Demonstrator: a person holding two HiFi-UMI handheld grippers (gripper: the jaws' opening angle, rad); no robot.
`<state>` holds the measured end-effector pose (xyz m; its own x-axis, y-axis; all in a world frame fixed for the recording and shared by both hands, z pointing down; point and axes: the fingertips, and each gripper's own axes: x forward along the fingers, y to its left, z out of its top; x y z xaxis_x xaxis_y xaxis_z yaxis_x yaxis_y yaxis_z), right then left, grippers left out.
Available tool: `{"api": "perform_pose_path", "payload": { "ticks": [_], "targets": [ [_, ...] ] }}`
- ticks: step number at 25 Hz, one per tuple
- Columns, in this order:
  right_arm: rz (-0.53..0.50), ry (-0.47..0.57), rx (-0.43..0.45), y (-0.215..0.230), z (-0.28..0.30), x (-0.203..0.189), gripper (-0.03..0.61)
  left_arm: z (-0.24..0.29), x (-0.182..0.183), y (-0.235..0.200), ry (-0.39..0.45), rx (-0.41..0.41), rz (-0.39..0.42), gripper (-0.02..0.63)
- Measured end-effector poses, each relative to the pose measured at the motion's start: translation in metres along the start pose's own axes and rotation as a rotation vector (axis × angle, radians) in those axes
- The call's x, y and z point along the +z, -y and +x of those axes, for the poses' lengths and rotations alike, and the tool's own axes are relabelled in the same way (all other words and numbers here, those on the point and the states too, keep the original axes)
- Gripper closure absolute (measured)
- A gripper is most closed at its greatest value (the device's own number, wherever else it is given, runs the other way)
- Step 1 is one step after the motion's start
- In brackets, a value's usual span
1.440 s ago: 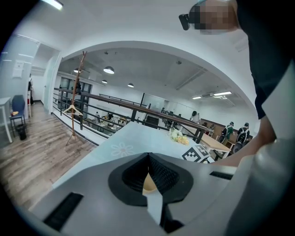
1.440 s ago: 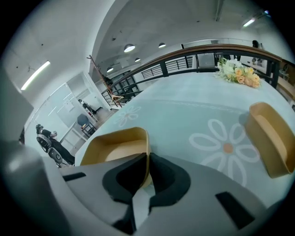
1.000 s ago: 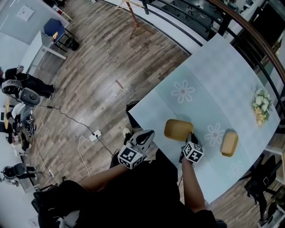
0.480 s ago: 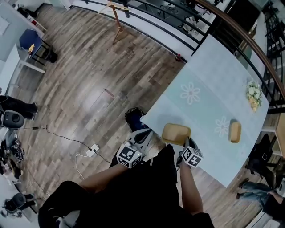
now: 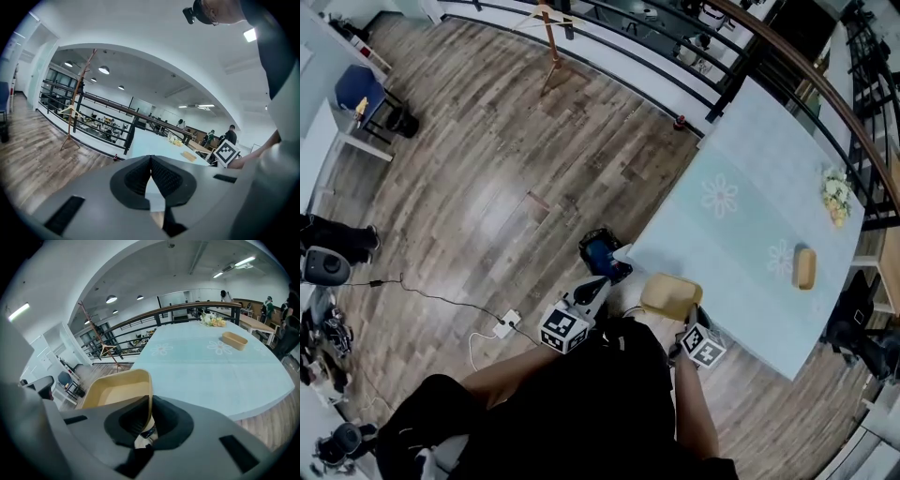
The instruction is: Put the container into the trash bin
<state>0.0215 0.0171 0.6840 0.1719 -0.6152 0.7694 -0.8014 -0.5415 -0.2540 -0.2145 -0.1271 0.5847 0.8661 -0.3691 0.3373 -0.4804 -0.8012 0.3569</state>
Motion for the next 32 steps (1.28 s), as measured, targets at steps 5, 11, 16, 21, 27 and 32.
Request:
{"api": "perform_pose_path", "payload": {
  "ticks": [5, 11, 16, 21, 27, 32],
  "targets": [
    [0.052, 0.017, 0.069, -0.016, -0.003, -0.028, 0.535, -0.013, -0.007, -0.012, 0.009, 0.050, -0.024, 0.600],
    [-0.020, 0.077, 0.050, -0.005, -0.018, -0.028, 0.535, -0.018, -0.009, 0.017, -0.037, 0.038, -0.009, 0.600],
    [0.060, 0.064, 0.093, -0.008, -0.014, -0.051, 0.535, -0.026, -0.016, 0.034, -0.071, 0.048, 0.031, 0.600],
    [0.162, 0.052, 0.087, -0.018, -0.011, -0.079, 0.535, -0.030, -0.020, 0.030, -0.100, 0.013, 0.079, 0.600],
    [0.302, 0.044, -0.007, -0.033, -0.009, -0.116, 0.535, -0.016, -0.006, 0.016, -0.110, -0.114, 0.159, 0.600],
    [0.501, 0.054, -0.116, -0.073, 0.014, -0.146, 0.535, -0.014, -0.004, -0.027, -0.154, -0.285, 0.202, 0.600]
  ]
}}
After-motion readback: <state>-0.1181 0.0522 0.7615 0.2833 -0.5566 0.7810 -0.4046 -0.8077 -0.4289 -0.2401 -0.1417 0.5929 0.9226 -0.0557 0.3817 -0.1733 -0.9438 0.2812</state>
